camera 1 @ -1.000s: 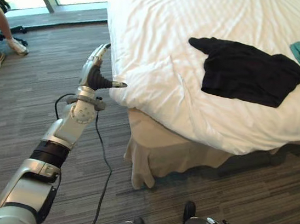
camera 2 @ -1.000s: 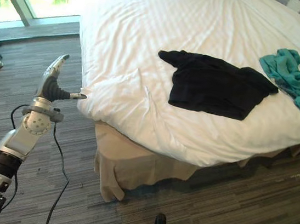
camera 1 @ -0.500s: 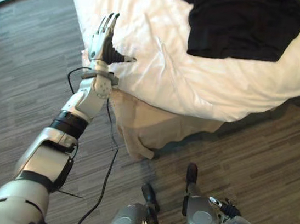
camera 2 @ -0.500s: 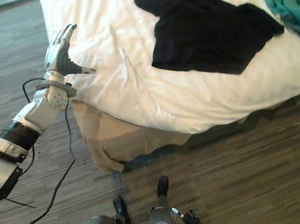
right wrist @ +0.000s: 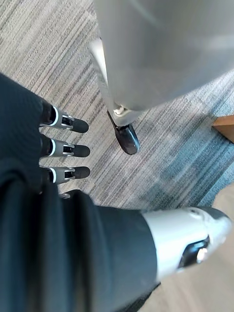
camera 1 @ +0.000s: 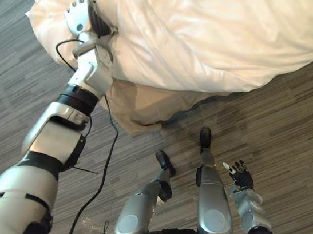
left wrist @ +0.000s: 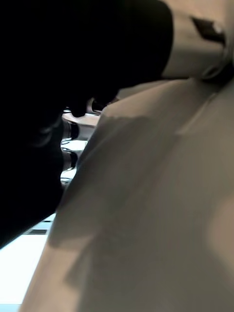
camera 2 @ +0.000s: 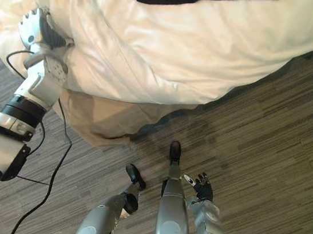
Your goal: Tidy the bed and pick cloth on bed and put in laundry
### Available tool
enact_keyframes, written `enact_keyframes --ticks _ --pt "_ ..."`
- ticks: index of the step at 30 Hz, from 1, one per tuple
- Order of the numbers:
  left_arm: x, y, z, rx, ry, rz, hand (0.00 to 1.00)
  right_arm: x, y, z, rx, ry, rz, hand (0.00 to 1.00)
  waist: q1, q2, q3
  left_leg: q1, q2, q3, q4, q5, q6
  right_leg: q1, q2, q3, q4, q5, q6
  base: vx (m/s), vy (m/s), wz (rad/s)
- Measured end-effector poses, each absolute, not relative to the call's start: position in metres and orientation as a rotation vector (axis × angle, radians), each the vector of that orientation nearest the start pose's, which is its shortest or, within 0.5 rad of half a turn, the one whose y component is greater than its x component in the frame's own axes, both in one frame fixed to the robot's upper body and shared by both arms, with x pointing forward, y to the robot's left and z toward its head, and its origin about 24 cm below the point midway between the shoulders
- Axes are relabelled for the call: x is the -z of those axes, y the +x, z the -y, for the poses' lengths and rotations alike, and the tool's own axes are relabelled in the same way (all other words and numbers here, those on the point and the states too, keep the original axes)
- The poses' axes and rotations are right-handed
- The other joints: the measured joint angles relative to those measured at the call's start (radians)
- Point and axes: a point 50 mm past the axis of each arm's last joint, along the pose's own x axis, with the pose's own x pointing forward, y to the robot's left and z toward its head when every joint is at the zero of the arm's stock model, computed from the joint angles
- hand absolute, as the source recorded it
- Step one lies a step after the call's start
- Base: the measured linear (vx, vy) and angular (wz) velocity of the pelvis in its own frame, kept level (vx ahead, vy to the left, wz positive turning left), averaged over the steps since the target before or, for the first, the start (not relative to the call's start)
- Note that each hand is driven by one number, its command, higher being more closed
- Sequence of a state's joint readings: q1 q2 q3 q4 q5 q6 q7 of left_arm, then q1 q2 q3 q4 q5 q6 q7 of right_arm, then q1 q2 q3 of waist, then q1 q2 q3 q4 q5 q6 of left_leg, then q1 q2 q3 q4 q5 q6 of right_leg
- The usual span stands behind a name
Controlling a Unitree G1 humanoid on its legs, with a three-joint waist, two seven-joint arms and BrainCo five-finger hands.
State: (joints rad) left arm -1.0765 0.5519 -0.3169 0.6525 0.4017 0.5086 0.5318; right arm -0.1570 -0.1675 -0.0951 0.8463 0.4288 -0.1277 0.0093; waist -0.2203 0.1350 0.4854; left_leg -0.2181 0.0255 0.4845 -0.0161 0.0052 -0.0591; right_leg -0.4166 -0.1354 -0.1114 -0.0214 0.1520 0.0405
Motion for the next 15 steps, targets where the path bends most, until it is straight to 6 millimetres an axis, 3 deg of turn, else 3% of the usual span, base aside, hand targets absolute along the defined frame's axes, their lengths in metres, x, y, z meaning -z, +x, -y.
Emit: enact_keyframes --ticks 9,15 --pt "-0.249 0.395 -0.211 -0.647 0.961 0.307 1.00 0.080 0.235 0.214 0.266 0.219 -0.529 0.00 0.010 0.006 0.003 0.030 -0.009 -0.023 0.002 0.001 0.002 0.042 -0.014 -0.015 0.003 0.003 -0.001 -0.01 0.004 0.07" --pt "-0.227 0.378 -0.199 -0.448 0.921 0.441 1.00 0.088 0.230 0.210 0.289 0.187 -0.611 0.00 0.021 0.013 -0.002 0.083 -0.008 -0.085 0.002 0.002 0.004 0.144 -0.022 -0.076 -0.033 0.002 0.001 -0.01 -0.004 0.29"
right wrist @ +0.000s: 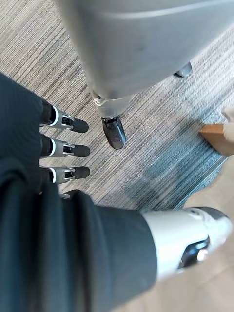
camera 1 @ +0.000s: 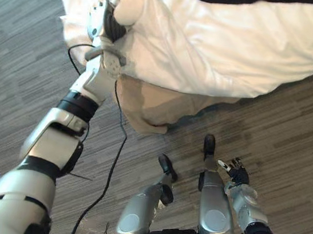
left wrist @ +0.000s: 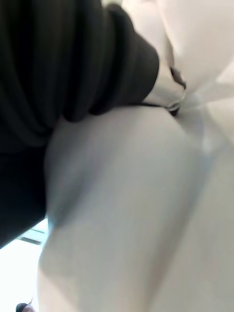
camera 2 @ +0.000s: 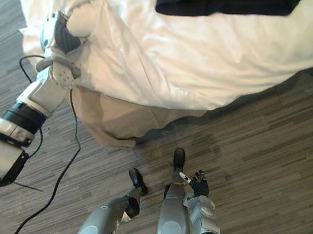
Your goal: Tidy the bed and pick cloth on bed and put in laundry
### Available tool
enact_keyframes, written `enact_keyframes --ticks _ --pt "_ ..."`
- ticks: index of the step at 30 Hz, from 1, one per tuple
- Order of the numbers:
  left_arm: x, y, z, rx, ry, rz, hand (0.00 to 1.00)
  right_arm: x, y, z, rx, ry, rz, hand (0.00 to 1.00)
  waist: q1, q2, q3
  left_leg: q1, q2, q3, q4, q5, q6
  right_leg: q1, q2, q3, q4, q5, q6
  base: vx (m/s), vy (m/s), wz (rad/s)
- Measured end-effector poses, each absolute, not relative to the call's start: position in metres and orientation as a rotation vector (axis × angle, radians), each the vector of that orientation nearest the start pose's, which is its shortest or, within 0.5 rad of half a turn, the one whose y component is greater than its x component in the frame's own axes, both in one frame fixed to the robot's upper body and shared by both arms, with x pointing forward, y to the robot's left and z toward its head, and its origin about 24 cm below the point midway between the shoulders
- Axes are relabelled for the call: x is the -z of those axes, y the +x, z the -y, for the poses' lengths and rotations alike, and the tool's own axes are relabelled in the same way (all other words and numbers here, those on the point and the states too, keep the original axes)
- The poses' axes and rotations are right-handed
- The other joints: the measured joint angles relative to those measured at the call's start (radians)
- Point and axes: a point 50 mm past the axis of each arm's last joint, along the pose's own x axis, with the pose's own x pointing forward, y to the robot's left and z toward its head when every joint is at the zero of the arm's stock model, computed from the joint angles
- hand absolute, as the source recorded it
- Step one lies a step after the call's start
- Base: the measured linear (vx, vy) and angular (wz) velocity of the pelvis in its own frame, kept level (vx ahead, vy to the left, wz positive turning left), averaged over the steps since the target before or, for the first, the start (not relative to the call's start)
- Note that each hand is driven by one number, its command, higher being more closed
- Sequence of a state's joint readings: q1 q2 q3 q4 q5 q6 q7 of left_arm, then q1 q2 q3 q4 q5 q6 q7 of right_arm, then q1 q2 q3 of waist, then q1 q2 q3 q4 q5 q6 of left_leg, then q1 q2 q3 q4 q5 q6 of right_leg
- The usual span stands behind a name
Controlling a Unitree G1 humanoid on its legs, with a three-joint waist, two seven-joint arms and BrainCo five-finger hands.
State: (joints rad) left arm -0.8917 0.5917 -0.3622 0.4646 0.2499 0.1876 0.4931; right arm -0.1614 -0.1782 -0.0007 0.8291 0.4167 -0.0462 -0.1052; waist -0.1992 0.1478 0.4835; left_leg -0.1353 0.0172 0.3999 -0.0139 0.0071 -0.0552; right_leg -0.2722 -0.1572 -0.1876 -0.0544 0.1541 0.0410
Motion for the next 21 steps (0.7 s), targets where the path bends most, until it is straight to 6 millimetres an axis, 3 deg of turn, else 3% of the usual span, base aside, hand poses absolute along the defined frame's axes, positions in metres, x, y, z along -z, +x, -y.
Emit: enact_keyframes --ticks 3,6,7,10,14,17,18,21 --pt "-0.199 0.366 -0.202 -0.334 0.903 0.418 1.00 0.097 0.221 0.212 0.313 0.179 -0.686 0.00 0.009 0.017 -0.022 0.019 0.006 -0.027 -0.009 -0.009 0.013 0.050 0.006 -0.042 -0.029 0.002 0.003 -0.01 -0.009 0.31" --pt "-0.163 0.350 -0.205 -0.218 0.858 0.350 1.00 0.106 0.209 0.213 0.335 0.176 -0.751 0.00 0.041 0.020 -0.068 0.050 0.015 -0.037 -0.022 -0.015 0.021 0.090 0.015 -0.065 -0.040 0.007 0.006 0.04 -0.008 0.14" --pt "-0.152 0.344 -0.205 -0.182 0.853 0.332 0.00 0.108 0.205 0.214 0.344 0.178 -0.765 0.00 0.045 0.019 -0.076 0.068 0.017 -0.046 -0.023 -0.015 0.021 0.112 0.017 -0.076 -0.040 0.006 0.006 0.06 -0.012 0.23" --pt "-0.109 0.315 -0.210 -0.084 0.800 0.238 0.00 0.116 0.193 0.214 0.363 0.193 -0.819 0.00 0.065 0.008 -0.171 0.098 0.023 -0.064 -0.054 -0.014 0.021 0.139 0.025 -0.101 -0.041 -0.003 0.017 0.07 -0.014 0.16" --pt "-0.064 0.282 -0.203 -0.002 0.690 0.121 0.00 0.126 0.173 0.214 0.379 0.206 -0.901 0.00 0.087 -0.020 -0.238 0.141 0.023 -0.099 -0.074 -0.015 0.021 0.192 0.024 -0.132 -0.042 -0.026 0.029 0.04 0.001 0.23" --pt "-0.029 0.256 -0.198 0.074 0.619 -0.016 0.00 0.135 0.156 0.212 0.385 0.218 -0.972 0.00 0.109 -0.051 -0.265 0.160 0.022 -0.116 -0.082 -0.015 0.021 0.216 0.023 -0.148 -0.046 -0.038 0.038 0.04 -0.001 0.18" --pt "-0.026 0.253 -0.198 0.081 0.606 -0.031 0.00 0.136 0.155 0.212 0.385 0.219 -0.978 0.00 0.110 -0.053 -0.266 0.161 0.021 -0.118 -0.082 -0.015 0.021 0.219 0.022 -0.149 -0.047 -0.039 0.039 0.02 0.000 0.16" --pt "0.006 0.228 -0.190 0.154 0.354 -0.214 0.00 0.141 0.142 0.212 0.397 0.227 -1.028 0.00 0.112 -0.070 -0.277 0.181 0.020 -0.137 -0.082 -0.018 0.022 0.246 0.019 -0.160 -0.047 -0.047 0.047 0.05 -0.004 0.11"
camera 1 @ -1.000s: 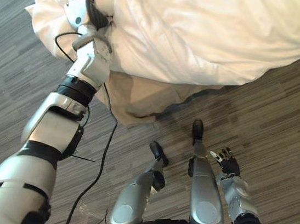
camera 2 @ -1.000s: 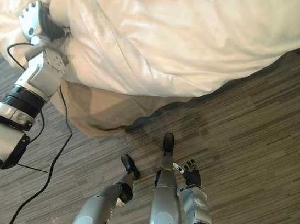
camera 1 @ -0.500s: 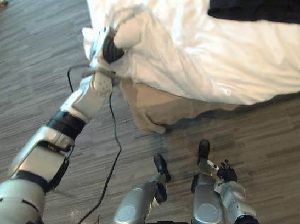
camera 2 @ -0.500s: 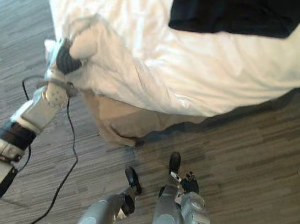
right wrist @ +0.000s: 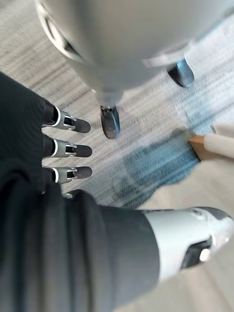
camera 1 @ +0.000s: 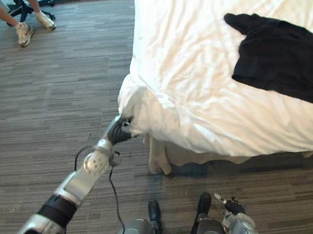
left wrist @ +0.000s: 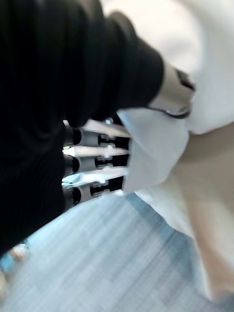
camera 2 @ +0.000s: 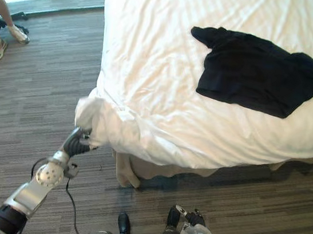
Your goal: Tidy the bed and pick cloth on bed and put in laundry
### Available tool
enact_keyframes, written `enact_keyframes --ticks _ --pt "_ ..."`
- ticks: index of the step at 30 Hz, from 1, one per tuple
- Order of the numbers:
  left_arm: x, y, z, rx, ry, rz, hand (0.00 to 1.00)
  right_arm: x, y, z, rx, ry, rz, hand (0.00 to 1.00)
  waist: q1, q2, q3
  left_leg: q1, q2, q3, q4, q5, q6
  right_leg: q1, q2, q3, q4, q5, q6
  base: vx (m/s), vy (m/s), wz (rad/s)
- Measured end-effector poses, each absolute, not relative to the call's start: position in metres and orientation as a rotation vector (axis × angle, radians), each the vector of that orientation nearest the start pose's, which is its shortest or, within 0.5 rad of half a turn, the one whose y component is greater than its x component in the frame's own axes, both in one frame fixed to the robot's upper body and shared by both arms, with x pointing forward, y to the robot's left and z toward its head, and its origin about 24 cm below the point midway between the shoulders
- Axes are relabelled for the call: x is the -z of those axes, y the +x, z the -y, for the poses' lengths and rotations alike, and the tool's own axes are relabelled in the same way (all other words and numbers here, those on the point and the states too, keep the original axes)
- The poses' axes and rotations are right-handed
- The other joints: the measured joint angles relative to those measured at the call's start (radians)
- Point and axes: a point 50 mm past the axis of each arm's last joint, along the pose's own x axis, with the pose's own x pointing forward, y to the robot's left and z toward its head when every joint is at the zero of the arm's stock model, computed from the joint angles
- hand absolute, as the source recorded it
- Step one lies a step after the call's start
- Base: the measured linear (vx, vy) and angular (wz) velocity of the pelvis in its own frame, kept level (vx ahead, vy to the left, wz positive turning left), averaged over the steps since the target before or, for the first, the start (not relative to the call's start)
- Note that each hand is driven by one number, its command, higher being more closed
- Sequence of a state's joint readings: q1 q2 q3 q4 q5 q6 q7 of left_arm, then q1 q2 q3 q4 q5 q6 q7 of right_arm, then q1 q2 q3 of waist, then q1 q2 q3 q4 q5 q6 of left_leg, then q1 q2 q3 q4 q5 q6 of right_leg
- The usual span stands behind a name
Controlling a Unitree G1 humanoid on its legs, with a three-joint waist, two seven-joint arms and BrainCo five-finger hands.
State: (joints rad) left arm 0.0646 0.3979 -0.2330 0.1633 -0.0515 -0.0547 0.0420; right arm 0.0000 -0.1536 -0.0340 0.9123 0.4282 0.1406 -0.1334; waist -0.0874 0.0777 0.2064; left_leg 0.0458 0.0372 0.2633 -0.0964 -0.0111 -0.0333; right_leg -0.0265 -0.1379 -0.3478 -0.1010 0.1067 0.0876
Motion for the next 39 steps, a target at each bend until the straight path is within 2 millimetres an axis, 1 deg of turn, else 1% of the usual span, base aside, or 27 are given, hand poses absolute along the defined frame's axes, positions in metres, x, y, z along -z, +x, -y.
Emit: enact_keyframes --ticks 1,2,3,4,5,6,7,8,10,11,12,15,17,20,21,25,27,29,30,31,32,33,35,36,37,38,39 --pt "0.024 0.215 -0.185 0.169 0.224 -0.310 0.00 0.143 0.137 0.213 0.404 0.231 -1.040 0.00 0.005 -0.006 -0.008 0.012 0.000 0.000 0.000 -0.004 -0.001 0.011 0.001 0.000 0.000 -0.003 0.001 0.05 -0.007 -0.03" --pt "0.045 0.201 -0.179 0.167 0.116 -0.415 0.00 0.145 0.132 0.213 0.424 0.255 -1.050 0.00 0.016 -0.011 -0.025 0.017 0.000 0.000 0.000 -0.009 -0.001 0.015 0.001 0.000 0.000 -0.006 0.004 0.06 -0.008 -0.05" --pt "0.056 0.195 -0.177 0.167 0.079 -0.468 0.00 0.146 0.130 0.213 0.434 0.268 -1.053 0.00 0.022 -0.013 -0.027 0.024 0.001 0.000 0.000 -0.011 0.000 0.021 0.002 0.000 -0.001 -0.008 0.005 0.06 -0.012 -0.01" --pt "0.075 0.182 -0.172 0.161 0.036 -0.564 0.00 0.148 0.125 0.211 0.443 0.285 -1.062 0.00 0.023 -0.023 -0.033 0.034 0.001 -0.001 0.000 -0.014 -0.002 0.033 0.003 -0.001 -0.001 -0.015 0.005 0.05 -0.018 0.01" --pt "0.092 0.168 -0.172 0.150 0.027 -0.652 0.00 0.150 0.122 0.208 0.435 0.295 -1.076 0.00 0.027 -0.033 -0.039 0.045 0.003 -0.002 0.000 -0.017 -0.002 0.044 0.005 -0.002 -0.001 -0.019 0.005 0.04 -0.022 0.02" --pt "0.099 0.162 -0.174 0.136 0.024 -0.691 0.00 0.151 0.121 0.207 0.430 0.299 -1.079 0.00 0.027 -0.038 -0.042 0.047 0.003 -0.002 0.000 -0.018 -0.003 0.047 0.005 -0.002 -0.001 -0.019 0.006 0.00 0.000 0.00" --pt "0.112 0.150 -0.178 0.110 0.029 -0.764 0.00 0.152 0.121 0.204 0.419 0.309 -1.078 0.00 0.028 -0.048 -0.048 0.052 0.004 -0.002 0.000 -0.019 -0.004 0.051 0.006 -0.003 -0.001 -0.020 0.006 0.00 0.000 0.00" --pt "0.118 0.143 -0.180 0.097 0.039 -0.802 0.00 0.152 0.120 0.204 0.414 0.313 -1.079 0.00 0.028 -0.051 -0.050 0.054 0.005 -0.001 0.000 -0.020 -0.004 0.053 0.007 -0.003 -0.001 -0.020 0.006 0.01 -0.032 -0.03" --pt "0.136 0.119 -0.196 0.019 0.110 -0.932 0.00 0.154 0.116 0.204 0.416 0.320 -1.078 0.00 0.029 -0.061 -0.055 0.070 0.005 0.001 0.000 -0.023 -0.006 0.067 0.011 -0.002 -0.001 -0.020 0.006 -0.01 -0.034 -0.04" --pt "0.140 0.113 -0.201 -0.010 0.117 -0.958 0.00 0.154 0.115 0.205 0.423 0.323 -1.078 0.00 0.029 -0.062 -0.055 0.076 0.005 0.002 0.000 -0.025 -0.006 0.073 0.012 -0.002 -0.001 -0.020 0.007 -0.02 -0.031 -0.09" --pt "0.146 0.100 -0.215 -0.100 0.126 -1.019 0.00 0.156 0.110 0.207 0.436 0.322 -1.086 0.00 0.029 -0.068 -0.064 0.084 0.006 0.004 0.000 -0.027 -0.007 0.078 0.013 0.000 -0.001 -0.021 0.007 -0.02 -0.019 -0.09" --pt "0.151 0.082 -0.236 -0.251 0.130 -1.104 0.00 0.159 0.101 0.208 0.462 0.346 -1.101 0.00 0.028 -0.074 -0.067 0.099 0.007 0.005 0.000 -0.028 -0.008 0.092 0.014 0.000 -0.001 -0.021 0.007 -0.02 -0.019 -0.03" --pt "0.152 0.072 -0.244 -0.312 0.131 -1.142 0.00 0.161 0.093 0.209 0.478 0.351 -1.108 0.00 0.029 -0.077 -0.066 0.112 0.008 0.007 0.000 -0.030 -0.010 0.105 0.014 0.001 -0.001 -0.022 0.007 -0.06 -0.027 -0.03" --pt "0.154 0.064 -0.247 -0.367 0.094 -1.173 0.00 0.161 0.089 0.213 0.509 0.358 -1.099 0.00 0.034 -0.079 -0.071 0.114 0.008 0.021 0.000 -0.031 -0.011 0.107 0.014 0.002 -0.001 -0.025 0.004 -0.06 -0.023 -0.11" --pt "0.155 0.061 -0.247 -0.375 0.093 -1.179 0.00 0.162 0.087 0.215 0.523 0.358 -1.090 1.00 0.037 -0.080 -0.072 0.115 0.008 0.025 0.000 -0.031 -0.011 0.106 0.013 0.003 -0.001 -0.025 0.003 -0.05 -0.023 -0.10" --pt "0.154 0.061 -0.247 -0.357 0.132 -1.167 0.00 0.157 0.089 0.226 0.610 0.365 -0.995 1.00 0.040 -0.085 -0.075 0.123 0.012 0.028 0.000 -0.034 -0.017 0.111 0.014 0.004 -0.001 -0.027 0.001 -0.03 -0.022 -0.05" --pt "0.154 0.063 -0.247 -0.343 0.151 -1.161 0.00 0.151 0.097 0.236 0.661 0.361 -0.911 1.00 0.041 -0.087 -0.081 0.125 0.013 0.028 0.000 -0.037 -0.020 0.111 0.016 0.006 -0.001 -0.030 -0.002 -0.02 -0.023 -0.06" --pt "0.154 0.065 -0.246 -0.333 0.145 -1.155 0.00 0.135 0.117 0.255 0.696 0.328 -0.780 1.00 0.041 -0.090 -0.085 0.125 0.013 0.028 -0.001 -0.039 -0.021 0.110 0.016 0.007 -0.001 -0.035 -0.006 -0.01 -0.009 -0.02" --pt "0.154 0.066 -0.246 -0.327 0.137 -1.154 0.00 0.130 0.123 0.261 0.699 0.319 -0.745 1.00 0.042 -0.090 -0.085 0.125 0.013 0.028 -0.001 -0.039 -0.021 0.110 0.016 0.007 -0.001 -0.037 -0.007 0.00 0.000 0.00" --pt "0.154 0.066 -0.244 -0.320 0.128 -1.155 0.00 0.120 0.136 0.273 0.709 0.308 -0.669 1.00 0.043 -0.091 -0.085 0.123 0.013 0.028 -0.001 -0.040 -0.021 0.108 0.016 0.007 -0.001 -0.039 -0.004 0.00 0.000 0.00" --pt "0.154 0.066 -0.244 -0.317 0.124 -1.153 0.00 0.113 0.144 0.278 0.708 0.297 -0.623 1.00 0.044 -0.091 -0.086 0.121 0.013 0.028 -0.001 -0.040 -0.021 0.107 0.017 0.007 -0.001 -0.039 -0.004 0.00 0.000 0.00" --pt "0.154 0.067 -0.242 -0.312 0.124 -1.149 0.00 0.100 0.161 0.287 0.694 0.280 -0.543 1.00 0.045 -0.092 -0.086 0.117 0.013 0.027 -0.001 -0.041 -0.021 0.103 0.017 0.007 -0.001 -0.039 -0.005 0.02 -0.010 0.03" --pt "0.154 0.069 -0.240 -0.289 0.135 -1.138 0.00 0.077 0.188 0.295 0.649 0.251 -0.417 1.00 0.050 -0.092 -0.087 0.114 0.015 0.023 0.000 -0.041 -0.021 0.102 0.018 0.003 -0.001 -0.038 -0.006 0.03 -0.013 0.05" --pt "0.155 0.069 -0.237 -0.276 0.138 -1.137 0.00 0.055 0.211 0.294 0.584 0.234 -0.281 1.00 0.050 -0.091 -0.088 0.113 0.015 0.019 0.000 -0.039 -0.018 0.101 0.019 0.003 -0.001 -0.038 -0.006 0.05 -0.016 0.05" --pt "0.155 0.072 -0.235 -0.265 0.139 -1.131 0.00 0.030 0.223 0.292 0.501 0.184 -0.062 1.00 0.052 -0.089 -0.090 0.113 0.016 0.018 0.000 -0.037 -0.015 0.101 0.020 0.003 -0.001 -0.038 -0.006 0.07 -0.021 0.08" --pt "0.155 0.071 -0.233 -0.266 0.134 -1.129 0.00 0.007 0.240 0.286 0.437 0.192 0.012 1.00 0.049 -0.086 -0.093 0.112 0.016 0.014 0.000 -0.037 -0.015 0.098 0.020 0.003 -0.001 -0.038 -0.006 0.09 -0.019 0.09" --pt "0.154 0.075 -0.232 -0.264 0.123 -1.118 0.00 -0.020 0.261 0.276 0.333 0.205 0.064 1.00 0.048 -0.088 -0.097 0.112 0.018 0.013 0.000 -0.037 -0.016 0.098 0.022 0.003 0.000 -0.038 -0.005 0.09 -0.020 0.09"
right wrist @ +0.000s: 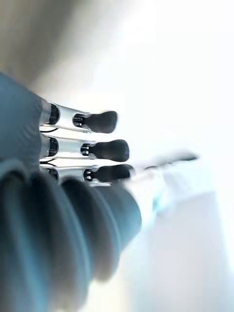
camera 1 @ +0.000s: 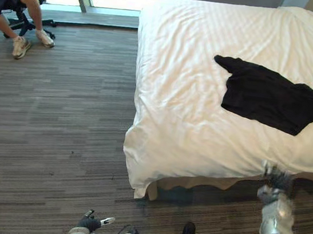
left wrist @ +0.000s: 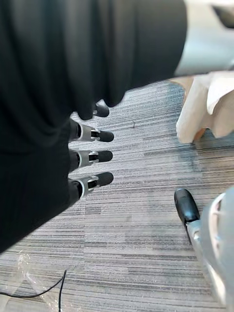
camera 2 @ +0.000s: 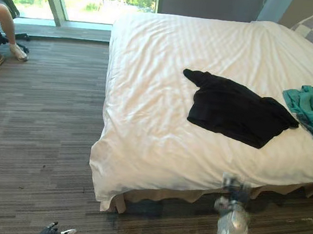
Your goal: Tidy the bed and pick cloth on bed and put in laundry
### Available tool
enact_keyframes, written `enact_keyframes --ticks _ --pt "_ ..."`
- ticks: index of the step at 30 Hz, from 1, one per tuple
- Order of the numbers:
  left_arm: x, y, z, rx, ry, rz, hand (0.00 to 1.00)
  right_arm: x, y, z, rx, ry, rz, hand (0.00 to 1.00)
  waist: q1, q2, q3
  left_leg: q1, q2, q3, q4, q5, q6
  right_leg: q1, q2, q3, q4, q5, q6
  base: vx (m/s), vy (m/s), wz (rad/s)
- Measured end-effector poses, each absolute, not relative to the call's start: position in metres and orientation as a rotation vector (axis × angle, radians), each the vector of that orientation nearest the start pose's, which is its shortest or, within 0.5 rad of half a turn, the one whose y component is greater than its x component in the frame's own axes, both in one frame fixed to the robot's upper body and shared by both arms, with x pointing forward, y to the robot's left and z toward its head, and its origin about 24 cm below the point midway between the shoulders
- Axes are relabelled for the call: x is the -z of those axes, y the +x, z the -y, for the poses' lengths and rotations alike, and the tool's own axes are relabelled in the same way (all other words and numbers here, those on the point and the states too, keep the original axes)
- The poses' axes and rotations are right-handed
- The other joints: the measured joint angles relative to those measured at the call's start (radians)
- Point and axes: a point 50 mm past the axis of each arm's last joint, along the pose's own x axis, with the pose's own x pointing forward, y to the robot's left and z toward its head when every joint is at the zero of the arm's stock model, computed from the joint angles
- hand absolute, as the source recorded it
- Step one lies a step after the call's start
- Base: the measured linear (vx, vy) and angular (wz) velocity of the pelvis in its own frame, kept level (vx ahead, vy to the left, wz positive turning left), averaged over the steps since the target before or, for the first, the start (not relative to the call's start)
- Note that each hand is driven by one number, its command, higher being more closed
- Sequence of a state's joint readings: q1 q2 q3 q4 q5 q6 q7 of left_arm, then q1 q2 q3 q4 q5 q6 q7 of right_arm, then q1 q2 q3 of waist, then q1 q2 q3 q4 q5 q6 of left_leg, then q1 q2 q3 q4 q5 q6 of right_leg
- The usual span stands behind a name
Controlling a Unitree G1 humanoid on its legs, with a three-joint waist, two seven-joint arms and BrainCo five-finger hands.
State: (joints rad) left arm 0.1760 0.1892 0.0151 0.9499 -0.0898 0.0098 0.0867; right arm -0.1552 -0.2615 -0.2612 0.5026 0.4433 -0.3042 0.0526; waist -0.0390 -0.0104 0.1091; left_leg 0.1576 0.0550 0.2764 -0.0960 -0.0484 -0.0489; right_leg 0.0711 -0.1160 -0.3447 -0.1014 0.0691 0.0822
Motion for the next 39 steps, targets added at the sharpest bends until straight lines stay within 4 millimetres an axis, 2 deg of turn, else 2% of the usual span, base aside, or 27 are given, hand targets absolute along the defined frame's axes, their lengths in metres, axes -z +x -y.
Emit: enact_keyframes --ticks 2,4,6,9,10,12,14,15,17,19,21,23,24,26,27,31,33,35,39 --pt "0.152 0.081 -0.230 -0.253 0.125 -1.093 0.00 -0.041 0.269 0.264 0.229 0.191 0.126 1.00 0.007 -0.001 -0.001 -0.001 0.003 -0.012 0.000 0.000 0.000 0.005 0.003 -0.004 0.000 0.000 0.001 0.06 -0.018 0.17" --pt "0.151 0.079 -0.230 -0.247 0.108 -1.089 0.00 -0.068 0.270 0.231 -0.010 0.142 0.199 1.00 0.009 -0.002 -0.001 0.000 0.007 -0.014 0.002 -0.001 -0.001 0.009 0.004 -0.006 0.004 0.003 0.004 0.06 -0.019 0.12" --pt "0.151 0.075 -0.229 -0.236 0.086 -1.098 0.00 -0.076 0.265 0.212 -0.154 0.123 0.223 1.00 0.009 -0.003 -0.001 0.000 0.007 -0.014 0.015 -0.001 -0.001 0.015 0.001 -0.007 0.005 0.012 0.019 0.04 -0.013 -0.01" --pt "0.153 0.067 -0.227 -0.231 0.047 -1.106 0.00 -0.089 0.261 0.178 -0.404 0.075 0.251 1.00 0.004 -0.005 0.000 0.016 0.001 -0.019 0.036 -0.001 -0.001 0.045 -0.003 -0.024 0.005 0.013 0.021 -0.01 -0.025 0.05" --pt "0.153 0.067 -0.226 -0.230 0.043 -1.103 0.00 -0.089 0.260 0.171 -0.445 0.072 0.250 1.00 0.006 -0.005 -0.001 0.018 0.001 -0.019 0.036 -0.001 -0.001 0.049 -0.003 -0.024 0.005 0.013 0.021 -0.05 -0.027 0.03" --pt "0.152 0.068 -0.225 -0.230 0.031 -1.083 0.00 -0.088 0.260 0.144 -0.588 0.076 0.216 1.00 0.011 -0.007 0.001 0.016 0.002 -0.030 0.036 -0.001 -0.001 0.050 -0.002 -0.027 0.004 0.013 0.021 -0.08 -0.028 0.08" --pt "0.152 0.069 -0.224 -0.227 0.004 -1.072 0.00 -0.080 0.260 0.112 -0.725 0.048 0.134 1.00 0.038 -0.006 0.003 0.014 0.009 -0.045 0.028 -0.006 -0.001 0.048 0.002 -0.037 0.000 0.011 0.020 -0.13 -0.050 0.10" --pt "0.152 0.069 -0.224 -0.226 0.003 -1.072 0.00 -0.079 0.261 0.104 -0.757 0.046 0.117 1.00 0.043 -0.007 0.006 0.011 0.010 -0.050 0.027 -0.007 -0.001 0.047 0.002 -0.044 -0.001 0.009 0.018 -0.14 -0.048 0.09" --pt "0.153 0.067 -0.226 -0.226 -0.005 -1.078 0.00 -0.076 0.267 0.072 -0.868 0.023 0.058 1.00 0.060 -0.012 0.024 -0.014 0.006 -0.069 0.029 -0.005 -0.004 0.038 -0.002 -0.058 -0.001 -0.014 0.003 -0.17 -0.057 0.18" --pt "0.155 0.063 -0.226 -0.227 -0.008 -1.096 0.00 -0.076 0.272 0.057 -0.893 0.009 0.030 1.00 0.065 -0.012 0.024 -0.042 0.006 -0.076 0.028 0.003 -0.001 0.019 -0.004 -0.073 -0.001 -0.016 0.001 -0.13 -0.039 0.23" --pt "0.155 0.066 -0.227 -0.229 -0.045 -1.095 0.00 -0.081 0.282 0.039 -0.901 -0.012 0.008 1.00 0.092 -0.010 0.033 -0.099 0.009 -0.095 0.030 0.018 -0.004 -0.028 -0.003 -0.082 -0.001 -0.013 -0.009 -0.09 -0.038 0.22" --pt "0.153 0.077 -0.228 -0.219 -0.048 -1.070 0.00 -0.089 0.293 0.031 -0.896 -0.041 0.014 1.00 0.111 -0.006 0.074 -0.128 0.011 -0.102 0.031 0.031 -0.006 -0.052 -0.002 -0.088 0.000 -0.002 -0.024 -0.06 -0.028 0.21" --pt "0.150 0.089 -0.229 -0.211 -0.045 -1.039 0.00 -0.098 0.303 0.026 -0.880 -0.072 0.031 1.00 0.120 -0.009 0.105 -0.154 0.013 -0.112 0.031 0.048 -0.009 -0.079 0.000 -0.092 0.001 0.010 -0.029 -0.06 -0.043 0.24" --pt "0.145 0.109 -0.228 -0.206 -0.055 -0.989 0.00 -0.112 0.317 0.021 -0.850 -0.103 0.055 1.00 0.133 0.005 0.159 -0.199 0.014 -0.126 0.028 0.079 -0.012 -0.119 0.002 -0.109 0.005 0.029 -0.044 -0.03 -0.037 0.27" --pt "0.140 0.127 -0.227 -0.200 -0.063 -0.939 0.00 -0.120 0.328 0.019 -0.822 -0.139 0.063 1.00 0.144 0.015 0.208 -0.225 0.016 -0.130 0.029 0.094 -0.008 -0.143 0.005 -0.110 0.005 0.040 -0.052 -0.02 -0.024 0.17" --pt "0.133 0.149 -0.225 -0.188 -0.074 -0.871 0.00 -0.130 0.342 0.019 -0.751 -0.192 0.077 1.00 0.151 0.020 0.268 -0.268 0.019 -0.142 0.043 0.107 -0.003 -0.173 0.008 -0.113 0.006 0.051 -0.049 0.05 -0.003 0.11" --pt "0.128 0.160 -0.223 -0.178 -0.074 -0.837 0.00 -0.136 0.348 0.021 -0.720 -0.200 0.085 1.00 0.152 0.020 0.276 -0.291 0.018 -0.146 0.049 0.107 -0.003 -0.193 0.006 -0.112 0.006 0.056 -0.041 0.07 0.024 0.11" --pt "0.120 0.178 -0.221 -0.167 -0.072 -0.775 0.00 -0.150 0.356 0.021 -0.695 -0.225 0.119 1.00 0.153 0.025 0.313 -0.317 0.013 -0.148 0.069 0.107 -0.003 -0.205 -0.001 -0.112 0.006 0.057 -0.042 0.06 0.031 0.06" --pt "0.111 0.193 -0.217 -0.161 -0.068 -0.707 0.00 -0.167 0.364 0.021 -0.657 -0.258 0.164 1.00 0.165 0.038 0.342 -0.373 0.010 -0.154 0.084 0.102 0.002 -0.252 -0.004 -0.113 0.006 0.057 -0.043 0.01 0.035 0.08"
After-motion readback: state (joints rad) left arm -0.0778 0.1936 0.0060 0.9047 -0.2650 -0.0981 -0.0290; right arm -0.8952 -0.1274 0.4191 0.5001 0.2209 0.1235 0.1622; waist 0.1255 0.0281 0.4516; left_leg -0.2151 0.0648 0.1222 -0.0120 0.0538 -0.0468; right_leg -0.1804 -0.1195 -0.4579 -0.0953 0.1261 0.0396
